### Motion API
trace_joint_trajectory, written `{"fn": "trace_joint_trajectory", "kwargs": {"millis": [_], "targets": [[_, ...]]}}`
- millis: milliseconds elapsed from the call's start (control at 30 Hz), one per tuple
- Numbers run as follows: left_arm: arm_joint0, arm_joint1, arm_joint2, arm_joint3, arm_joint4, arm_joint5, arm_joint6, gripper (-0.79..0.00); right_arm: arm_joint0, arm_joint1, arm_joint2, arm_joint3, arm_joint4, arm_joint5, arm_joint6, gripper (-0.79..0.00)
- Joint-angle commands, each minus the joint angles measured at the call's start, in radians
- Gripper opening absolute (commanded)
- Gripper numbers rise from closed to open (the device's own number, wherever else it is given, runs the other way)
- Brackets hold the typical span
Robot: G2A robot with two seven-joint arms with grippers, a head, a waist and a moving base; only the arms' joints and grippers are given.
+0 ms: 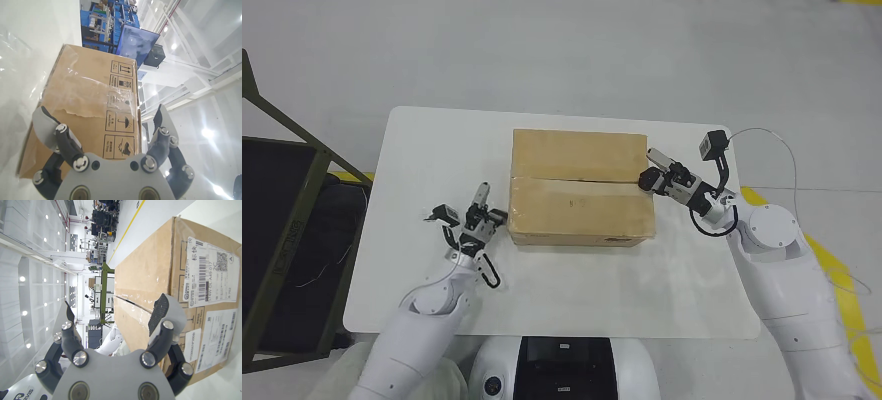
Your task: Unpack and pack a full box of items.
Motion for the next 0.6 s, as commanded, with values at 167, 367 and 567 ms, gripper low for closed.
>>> {"fn": "trace_joint_trajectory", "kwargs": {"millis": [167,367,567], "targets": [[-0.068,-0.019,0.022,0.052,-0.009,-0.001,0.024,0.0,0.0,0.0,0.0,0.0,0.0,0.0,0.0,0.0],[-0.099,-0.032,0.025,0.072,-0.028,-0.029,0.038,0.0,0.0,0.0,0.0,0.0,0.0,0.0,0.0,0.0],[-0.09,-0.04,0.0,0.047,-0.051,-0.094,0.052,0.0,0.0,0.0,0.0,0.0,0.0,0.0,0.0,0.0]]}}
